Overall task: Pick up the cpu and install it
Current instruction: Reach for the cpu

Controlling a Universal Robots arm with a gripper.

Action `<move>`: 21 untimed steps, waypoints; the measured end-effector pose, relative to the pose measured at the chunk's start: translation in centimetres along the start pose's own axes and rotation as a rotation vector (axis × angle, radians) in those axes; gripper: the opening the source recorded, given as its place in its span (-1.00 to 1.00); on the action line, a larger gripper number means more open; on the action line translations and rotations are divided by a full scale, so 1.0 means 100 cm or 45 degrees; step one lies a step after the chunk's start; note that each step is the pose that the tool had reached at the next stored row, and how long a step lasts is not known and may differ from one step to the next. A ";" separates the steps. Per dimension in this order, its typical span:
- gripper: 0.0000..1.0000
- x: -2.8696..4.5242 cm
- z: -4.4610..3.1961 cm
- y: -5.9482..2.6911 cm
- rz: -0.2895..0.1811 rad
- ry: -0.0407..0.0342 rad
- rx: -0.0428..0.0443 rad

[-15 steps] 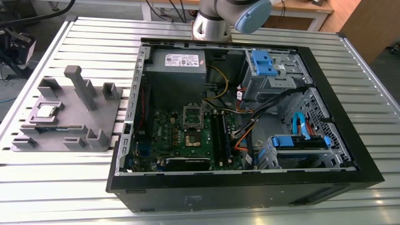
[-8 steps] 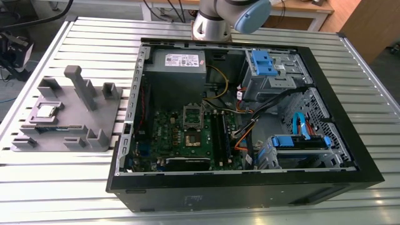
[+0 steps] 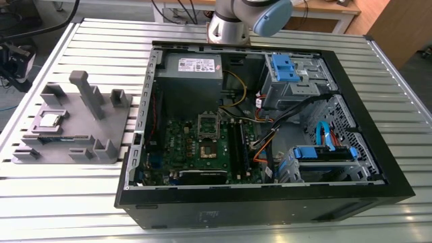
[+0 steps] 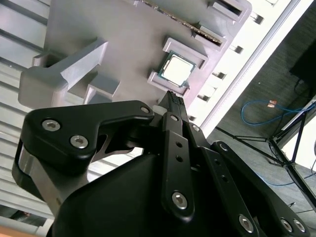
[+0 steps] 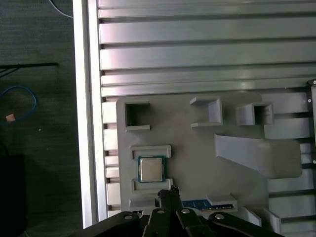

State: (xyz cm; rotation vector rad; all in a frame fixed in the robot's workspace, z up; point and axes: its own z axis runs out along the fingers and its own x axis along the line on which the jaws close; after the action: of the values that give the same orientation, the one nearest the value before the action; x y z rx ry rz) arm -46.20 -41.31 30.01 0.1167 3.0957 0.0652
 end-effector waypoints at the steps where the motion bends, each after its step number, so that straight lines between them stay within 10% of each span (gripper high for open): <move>1: -0.79 0.0007 0.0017 -0.0001 0.000 0.0000 0.000; 21: -0.79 0.0114 0.0372 -0.0024 0.000 0.0034 0.007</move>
State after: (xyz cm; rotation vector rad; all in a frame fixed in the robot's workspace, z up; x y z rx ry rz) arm -47.19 -41.31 26.24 0.1167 3.0988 0.0565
